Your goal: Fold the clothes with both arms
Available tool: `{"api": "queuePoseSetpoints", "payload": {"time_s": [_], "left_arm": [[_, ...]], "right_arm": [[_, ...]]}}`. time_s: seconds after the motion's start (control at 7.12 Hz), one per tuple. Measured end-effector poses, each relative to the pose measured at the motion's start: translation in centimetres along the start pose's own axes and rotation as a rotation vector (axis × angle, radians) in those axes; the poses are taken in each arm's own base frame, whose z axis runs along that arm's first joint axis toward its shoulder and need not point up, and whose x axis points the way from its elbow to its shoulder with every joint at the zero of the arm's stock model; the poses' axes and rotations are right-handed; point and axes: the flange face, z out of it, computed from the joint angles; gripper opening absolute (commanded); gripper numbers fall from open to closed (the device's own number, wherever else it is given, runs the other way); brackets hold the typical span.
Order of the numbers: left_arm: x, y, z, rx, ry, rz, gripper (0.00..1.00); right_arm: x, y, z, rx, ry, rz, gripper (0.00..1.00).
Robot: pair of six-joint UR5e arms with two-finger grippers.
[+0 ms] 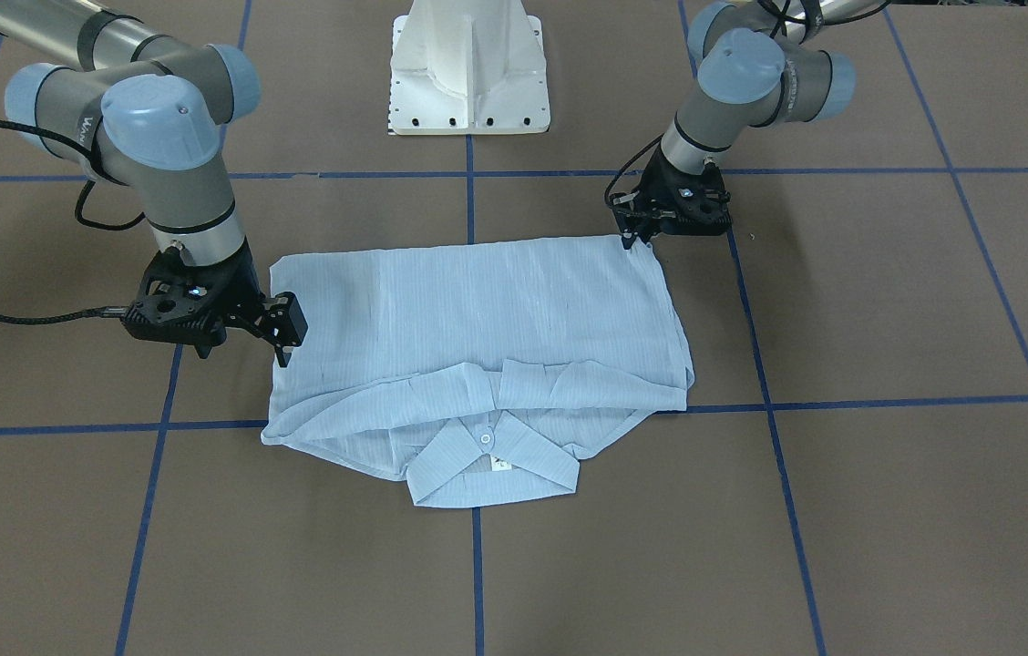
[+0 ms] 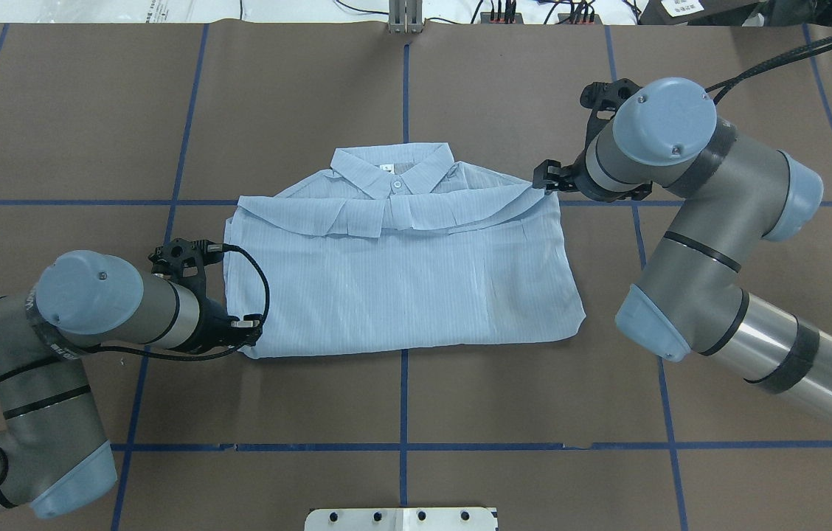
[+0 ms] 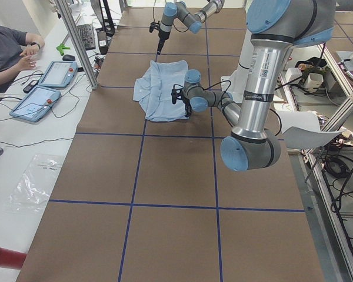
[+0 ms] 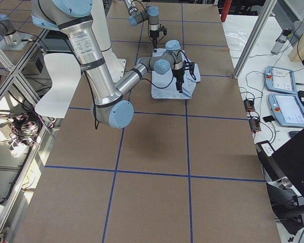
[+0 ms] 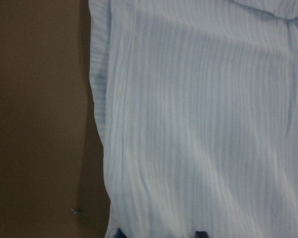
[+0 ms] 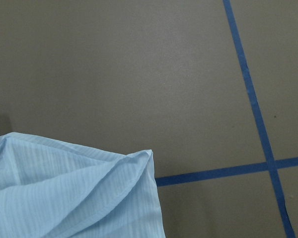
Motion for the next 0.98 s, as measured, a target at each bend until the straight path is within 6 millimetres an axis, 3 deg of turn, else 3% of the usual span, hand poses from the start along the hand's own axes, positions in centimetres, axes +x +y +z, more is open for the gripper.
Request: {"api": "queuePoseSetpoints", "payload": {"time_s": [0.28, 0.56, 0.7, 0.98], "left_arm": [[-1.2, -0.1, -0.6, 0.005, -0.011, -0.004, 0.0], [-4.3, -1.1, -1.8, 0.029, -0.042, -0.006, 0.0], [-6.0, -2.6, -2.4, 0.055, -0.065, 0.009, 0.0], [-9.8, -7.6, -3.2, 0.138, -0.13, 0.053, 0.0]], "right_arm": [[0.0, 0.1, 0.2, -0.003, 0.002, -0.001, 1.0], [0.0, 0.3, 0.3, -0.005, 0.003, -0.002, 1.0], [-0.1, 0.4, 0.3, -0.005, 0.003, -0.003, 1.0], [-0.5, 0.5, 0.2, -0.005, -0.003, -0.006, 1.0]]}}
